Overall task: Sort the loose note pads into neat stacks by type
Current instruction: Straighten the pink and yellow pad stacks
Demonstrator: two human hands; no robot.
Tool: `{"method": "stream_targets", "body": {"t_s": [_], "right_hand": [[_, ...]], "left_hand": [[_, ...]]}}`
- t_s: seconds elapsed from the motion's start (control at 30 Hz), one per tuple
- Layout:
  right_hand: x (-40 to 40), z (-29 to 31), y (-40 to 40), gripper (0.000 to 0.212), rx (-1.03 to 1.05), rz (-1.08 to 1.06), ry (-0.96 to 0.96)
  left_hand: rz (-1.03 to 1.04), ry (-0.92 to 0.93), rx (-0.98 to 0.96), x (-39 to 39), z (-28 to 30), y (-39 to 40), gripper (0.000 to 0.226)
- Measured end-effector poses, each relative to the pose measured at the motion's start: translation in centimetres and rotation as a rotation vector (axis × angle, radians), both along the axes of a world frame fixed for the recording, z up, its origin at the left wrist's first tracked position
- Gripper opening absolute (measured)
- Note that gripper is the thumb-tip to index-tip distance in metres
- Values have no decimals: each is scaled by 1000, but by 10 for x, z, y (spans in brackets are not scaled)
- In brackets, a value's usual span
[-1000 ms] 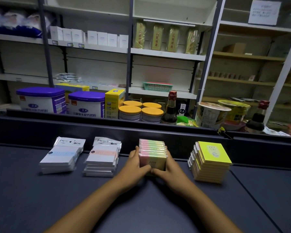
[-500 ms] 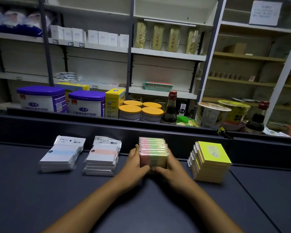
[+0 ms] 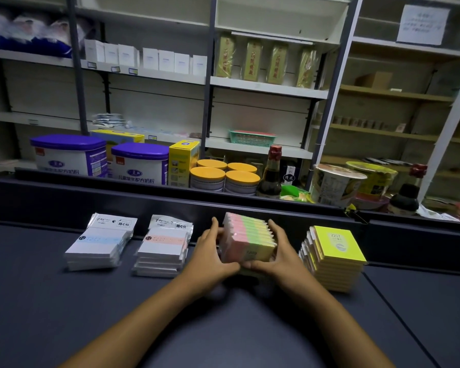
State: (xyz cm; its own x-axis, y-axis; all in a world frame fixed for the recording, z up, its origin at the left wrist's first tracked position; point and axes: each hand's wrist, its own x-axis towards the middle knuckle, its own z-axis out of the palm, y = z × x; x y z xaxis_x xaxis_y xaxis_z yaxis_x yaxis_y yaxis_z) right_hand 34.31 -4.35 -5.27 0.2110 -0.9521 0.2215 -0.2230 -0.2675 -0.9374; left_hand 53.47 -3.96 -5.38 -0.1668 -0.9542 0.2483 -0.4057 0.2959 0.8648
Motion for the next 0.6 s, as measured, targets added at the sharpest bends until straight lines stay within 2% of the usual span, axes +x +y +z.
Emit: {"method": "stream_targets", "body": {"t_s": [0.13,0.27,0.33,0.5,0.6], "right_hand": [[-5,14,6,112,72,24,-51],[-1,16,10,78,18,36,88],[3,14,12,70,-4,33,122],[11,15,16,82,-58,14,56],[14,14,17,91,-143,-63,119]], "left_hand": [[-23,112,-19,5,9,3,133],[-42,131,-42,7,13,6,125],[-61,125,-42,7,13,8,119],[-107,198,-34,9,15,6,106],[-152,237,6,6,11,3,108]]}}
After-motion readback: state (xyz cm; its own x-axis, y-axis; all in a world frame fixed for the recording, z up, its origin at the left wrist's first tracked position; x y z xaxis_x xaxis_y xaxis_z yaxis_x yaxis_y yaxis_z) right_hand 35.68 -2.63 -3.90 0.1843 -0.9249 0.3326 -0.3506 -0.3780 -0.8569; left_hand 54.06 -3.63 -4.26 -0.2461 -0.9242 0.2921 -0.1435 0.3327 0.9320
